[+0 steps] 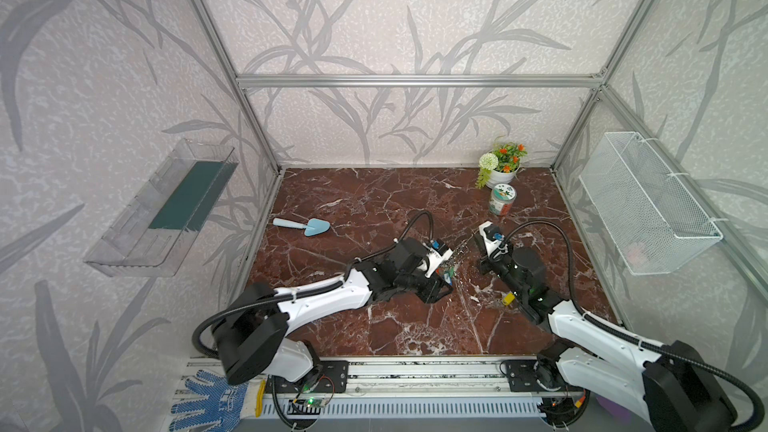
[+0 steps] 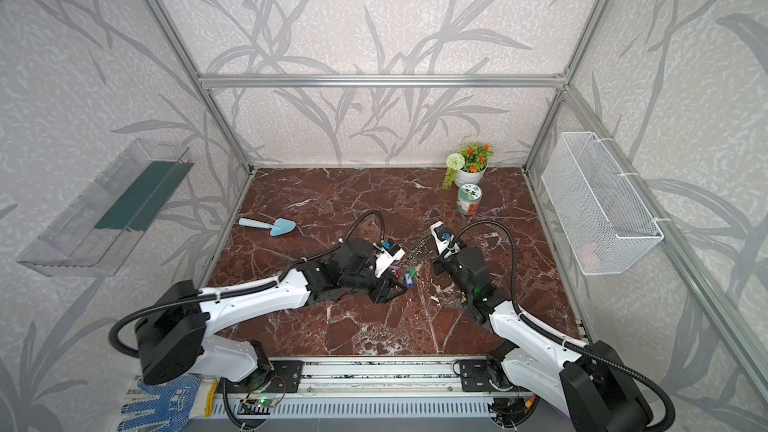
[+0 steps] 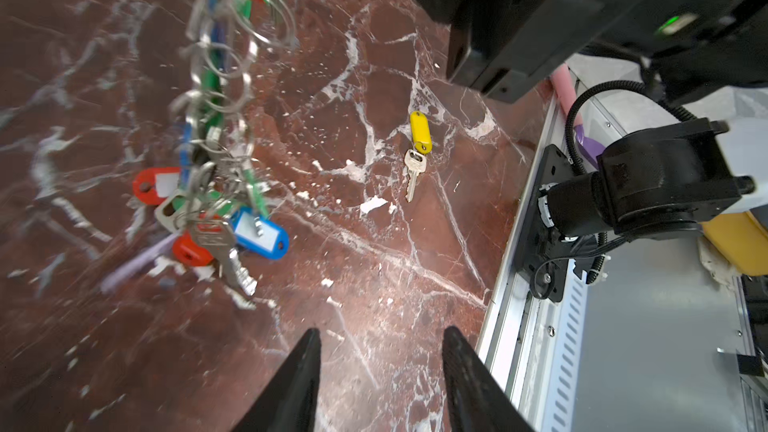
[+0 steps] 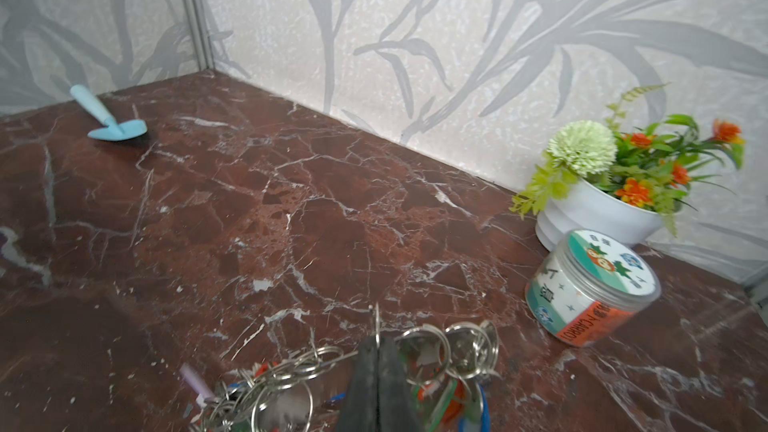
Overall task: Put the keys on the keyring
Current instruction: 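Reach the left gripper across toward the yellow-tagged key near the right arm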
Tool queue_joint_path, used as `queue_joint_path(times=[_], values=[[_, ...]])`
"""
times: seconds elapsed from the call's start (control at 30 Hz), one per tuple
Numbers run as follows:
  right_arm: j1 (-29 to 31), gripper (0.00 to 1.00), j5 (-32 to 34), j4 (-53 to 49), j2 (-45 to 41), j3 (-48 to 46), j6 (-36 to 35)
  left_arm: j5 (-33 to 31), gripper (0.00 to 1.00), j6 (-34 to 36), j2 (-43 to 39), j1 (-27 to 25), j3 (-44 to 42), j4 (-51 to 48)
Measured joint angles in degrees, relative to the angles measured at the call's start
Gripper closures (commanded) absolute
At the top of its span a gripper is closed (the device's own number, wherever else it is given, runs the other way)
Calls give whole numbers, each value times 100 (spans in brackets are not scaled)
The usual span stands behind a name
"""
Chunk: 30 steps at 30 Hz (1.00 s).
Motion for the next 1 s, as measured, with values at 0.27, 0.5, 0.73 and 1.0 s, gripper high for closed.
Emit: queue_joint_path(times=[0.27, 0.5, 0.73, 1.0], values=[[-627, 100, -66, -275, -72, -4, 656, 415, 56, 26, 1650, -350, 1086, 258], [-1152, 100, -262, -326, 105, -2, 1161, 643, 56, 22, 2721, -468, 1930, 282], [-1408, 100, -452, -352, 229, 87, 1488, 730, 56, 70, 3477, -492, 2636, 214], [-1624, 100, -656, -341, 247, 87, 1729, 468, 75, 317, 3880, -601, 3121, 146]])
